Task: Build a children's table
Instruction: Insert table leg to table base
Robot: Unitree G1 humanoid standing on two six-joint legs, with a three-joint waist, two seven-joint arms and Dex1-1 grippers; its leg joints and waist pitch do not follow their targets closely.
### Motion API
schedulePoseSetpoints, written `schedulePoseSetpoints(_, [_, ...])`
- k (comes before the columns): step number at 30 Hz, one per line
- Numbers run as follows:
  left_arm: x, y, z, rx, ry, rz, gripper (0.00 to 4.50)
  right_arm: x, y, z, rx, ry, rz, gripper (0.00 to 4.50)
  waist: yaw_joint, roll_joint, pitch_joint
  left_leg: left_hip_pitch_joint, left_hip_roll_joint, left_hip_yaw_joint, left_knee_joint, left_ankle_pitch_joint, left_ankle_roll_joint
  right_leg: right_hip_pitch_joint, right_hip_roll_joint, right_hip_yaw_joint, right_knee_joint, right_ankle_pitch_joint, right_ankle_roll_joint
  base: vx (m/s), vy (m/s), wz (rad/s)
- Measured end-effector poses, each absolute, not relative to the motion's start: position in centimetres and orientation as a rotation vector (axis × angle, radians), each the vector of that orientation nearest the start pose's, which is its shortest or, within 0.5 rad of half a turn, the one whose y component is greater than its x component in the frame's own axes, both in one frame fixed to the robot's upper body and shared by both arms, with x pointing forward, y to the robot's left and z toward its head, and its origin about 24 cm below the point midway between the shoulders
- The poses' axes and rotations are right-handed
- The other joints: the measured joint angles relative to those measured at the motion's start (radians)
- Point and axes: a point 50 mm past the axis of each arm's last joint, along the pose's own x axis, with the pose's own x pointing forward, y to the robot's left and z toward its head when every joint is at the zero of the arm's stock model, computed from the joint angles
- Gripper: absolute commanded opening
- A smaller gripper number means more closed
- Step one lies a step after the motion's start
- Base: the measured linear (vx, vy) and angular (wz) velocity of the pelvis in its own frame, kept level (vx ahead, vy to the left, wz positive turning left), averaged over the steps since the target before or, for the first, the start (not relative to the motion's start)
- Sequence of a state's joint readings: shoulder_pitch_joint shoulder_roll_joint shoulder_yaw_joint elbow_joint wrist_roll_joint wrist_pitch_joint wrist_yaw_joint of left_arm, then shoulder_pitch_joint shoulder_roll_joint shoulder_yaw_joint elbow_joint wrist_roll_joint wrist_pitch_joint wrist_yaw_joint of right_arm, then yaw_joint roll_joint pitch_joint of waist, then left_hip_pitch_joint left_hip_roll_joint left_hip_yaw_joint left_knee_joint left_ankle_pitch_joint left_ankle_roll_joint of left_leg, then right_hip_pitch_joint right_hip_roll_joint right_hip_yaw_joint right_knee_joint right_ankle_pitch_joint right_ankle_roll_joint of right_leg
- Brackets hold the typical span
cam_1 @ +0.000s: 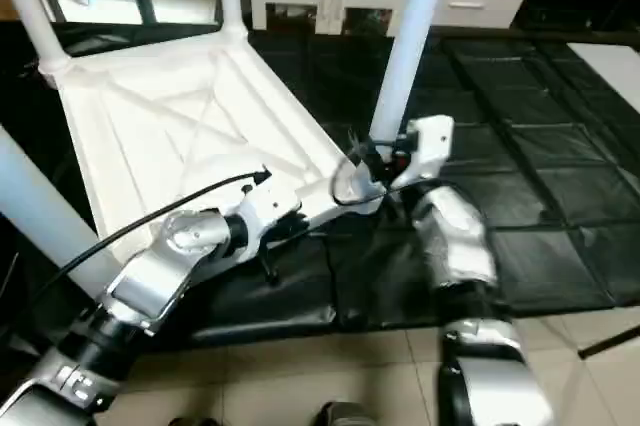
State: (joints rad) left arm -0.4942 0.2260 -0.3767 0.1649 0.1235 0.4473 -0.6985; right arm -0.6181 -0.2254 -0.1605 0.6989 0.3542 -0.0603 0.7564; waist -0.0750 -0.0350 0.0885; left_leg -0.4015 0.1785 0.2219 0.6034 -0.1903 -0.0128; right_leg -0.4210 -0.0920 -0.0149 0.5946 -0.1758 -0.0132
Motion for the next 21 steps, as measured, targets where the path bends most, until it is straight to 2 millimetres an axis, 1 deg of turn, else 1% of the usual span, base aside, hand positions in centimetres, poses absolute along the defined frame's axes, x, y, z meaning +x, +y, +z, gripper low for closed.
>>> schedulePoseSetpoints(6, [29.8,8.1,7.2,0.494,0.300,-1.028,0.00,34.2,-18.7,9.6,0.214,-0.065,0.797,3.05,0.009,0.005,0.002,0.000,0.001,0.001,-0.002,0.001,0.001,-0.002,0.001,-0.001,0.001,0.000,0.000,0.000,0.000,0.00])
schedulePoseSetpoints(8, [29.6,8.4,7.3,0.487,0.297,-1.050,0.00,34.0,-18.9,10.0,0.209,-0.069,0.845,3.05,0.009,0.007,0.002,0.000,0.002,0.001,-0.002,0.003,0.005,-0.003,0.001,0.000,0.001,0.000,0.000,0.000,0.000,0.00])
schedulePoseSetpoints(11, [29.5,8.3,7.3,0.485,0.293,-1.058,0.00,34.0,-18.8,10.2,0.207,-0.078,0.854,3.05,0.012,0.007,0.002,0.000,0.002,0.002,-0.002,0.003,0.005,-0.003,0.001,0.000,0.001,0.000,0.000,0.000,0.000,0.00])
schedulePoseSetpoints(21, [29.5,8.3,7.3,0.485,0.293,-1.059,0.00,34.0,-18.8,10.2,0.207,-0.078,0.855,3.05,0.012,0.007,0.002,0.000,0.002,0.003,-0.001,0.003,0.005,-0.004,0.001,0.001,0.002,0.000,0.000,0.000,0.000,0.00])
